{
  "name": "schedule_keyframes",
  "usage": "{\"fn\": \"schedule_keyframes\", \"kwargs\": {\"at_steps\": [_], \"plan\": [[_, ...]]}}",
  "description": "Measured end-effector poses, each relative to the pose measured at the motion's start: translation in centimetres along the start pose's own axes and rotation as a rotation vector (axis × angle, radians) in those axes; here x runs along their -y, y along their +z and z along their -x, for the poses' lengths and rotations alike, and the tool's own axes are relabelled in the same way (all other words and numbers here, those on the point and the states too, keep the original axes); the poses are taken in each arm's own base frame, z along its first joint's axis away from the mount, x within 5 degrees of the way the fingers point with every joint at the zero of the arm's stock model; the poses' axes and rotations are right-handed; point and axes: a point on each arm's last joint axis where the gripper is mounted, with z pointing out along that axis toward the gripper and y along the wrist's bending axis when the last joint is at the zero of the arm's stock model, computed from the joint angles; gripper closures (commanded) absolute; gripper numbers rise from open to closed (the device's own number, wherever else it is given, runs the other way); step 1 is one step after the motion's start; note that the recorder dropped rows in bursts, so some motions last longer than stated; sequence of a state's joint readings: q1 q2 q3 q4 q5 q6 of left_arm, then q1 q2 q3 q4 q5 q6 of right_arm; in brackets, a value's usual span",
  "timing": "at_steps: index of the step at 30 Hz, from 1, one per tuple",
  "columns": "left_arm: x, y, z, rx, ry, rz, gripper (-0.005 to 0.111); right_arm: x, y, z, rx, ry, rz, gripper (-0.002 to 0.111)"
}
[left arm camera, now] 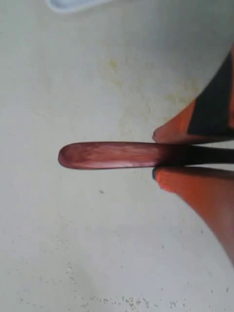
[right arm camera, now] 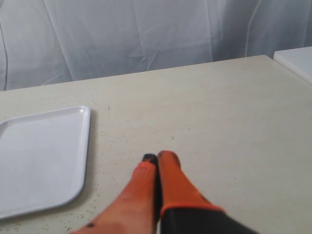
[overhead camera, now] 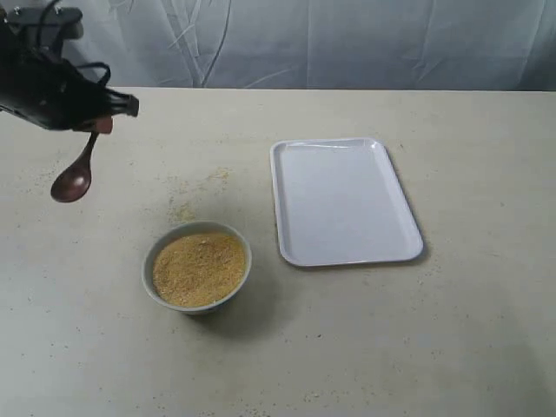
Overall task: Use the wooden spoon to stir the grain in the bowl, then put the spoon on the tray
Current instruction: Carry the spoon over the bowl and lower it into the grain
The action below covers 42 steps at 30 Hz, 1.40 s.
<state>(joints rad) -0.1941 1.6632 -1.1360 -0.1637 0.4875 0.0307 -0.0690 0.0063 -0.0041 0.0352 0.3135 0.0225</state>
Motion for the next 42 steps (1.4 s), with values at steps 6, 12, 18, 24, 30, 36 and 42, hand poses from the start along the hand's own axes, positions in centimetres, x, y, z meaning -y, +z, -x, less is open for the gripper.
{"fn": "schedule_keyframes", "kwargs": {"at_steps": [6,12,18,24,30,36,42], "plan": [[4.1,-2.8,0.3,0.068,-0.048,-0.14,0.107,0.0,0.0,0.0,0.0,0.0,0.0,0.109],[8.5,-1.7,-2.4,0.103,0.02,-0.216,0.107,0.0,0.0,0.0,0.0,0.0,0.0,0.109],[9.5,0.3,-5.4,0.123,0.01,-0.22,0.107,0.0,0.0,0.0,0.0,0.0,0.0,0.109],[9.3,2.5,-7.3,0.067,-0.026,-0.197,0.107,0.0,0.0,0.0,0.0,0.0,0.0,0.109],[9.0,3.4,-8.6,0.014,-0.086,-0.184,0.107,0.0,0.0,0.0,0.0,0.0,0.0,0.109],[8.5,3.8,-10.0,-0.032,-0.101,-0.166,0.107,0.0,0.0,0.0,0.0,0.0,0.0,0.109],[8.5,3.8,-10.0,-0.031,-0.112,-0.165,0.1,0.0,0.0,0.0,0.0,0.0,0.0,0.109]]}}
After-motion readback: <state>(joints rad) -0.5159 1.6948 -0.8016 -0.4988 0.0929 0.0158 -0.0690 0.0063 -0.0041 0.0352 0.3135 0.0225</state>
